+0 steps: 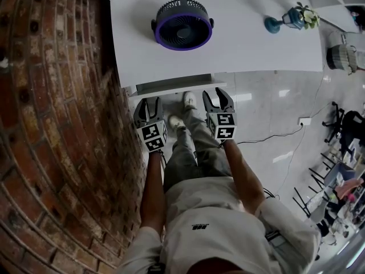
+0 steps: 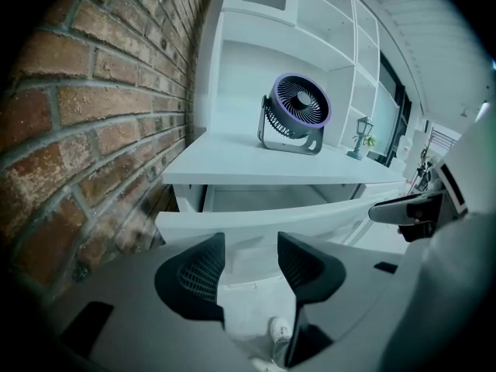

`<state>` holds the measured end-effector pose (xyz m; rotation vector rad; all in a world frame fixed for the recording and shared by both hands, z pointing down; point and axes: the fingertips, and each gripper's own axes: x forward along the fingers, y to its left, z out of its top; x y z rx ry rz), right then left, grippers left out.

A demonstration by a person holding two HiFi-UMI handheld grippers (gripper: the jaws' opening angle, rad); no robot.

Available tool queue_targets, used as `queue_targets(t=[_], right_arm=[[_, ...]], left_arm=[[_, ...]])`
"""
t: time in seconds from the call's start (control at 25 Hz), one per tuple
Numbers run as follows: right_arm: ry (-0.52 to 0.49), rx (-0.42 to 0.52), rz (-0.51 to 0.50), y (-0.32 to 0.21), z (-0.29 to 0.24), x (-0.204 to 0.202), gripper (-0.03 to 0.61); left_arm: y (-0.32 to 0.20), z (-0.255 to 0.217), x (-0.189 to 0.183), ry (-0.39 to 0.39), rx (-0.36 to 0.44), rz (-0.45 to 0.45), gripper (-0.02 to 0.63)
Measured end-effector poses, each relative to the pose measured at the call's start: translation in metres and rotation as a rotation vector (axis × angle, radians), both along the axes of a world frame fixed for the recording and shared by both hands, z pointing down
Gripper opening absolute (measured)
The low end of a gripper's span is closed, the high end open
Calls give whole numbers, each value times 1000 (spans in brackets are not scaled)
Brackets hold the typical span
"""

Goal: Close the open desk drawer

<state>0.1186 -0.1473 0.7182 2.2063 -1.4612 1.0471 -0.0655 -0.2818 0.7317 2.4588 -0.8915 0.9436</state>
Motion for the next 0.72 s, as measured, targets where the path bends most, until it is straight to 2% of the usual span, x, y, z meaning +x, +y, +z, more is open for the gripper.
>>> queue_targets(t=[0.72], right_arm=[[5,7,-6,-22,1,16,198]], left_arm=[[-24,0,17,8,11,-12,227]])
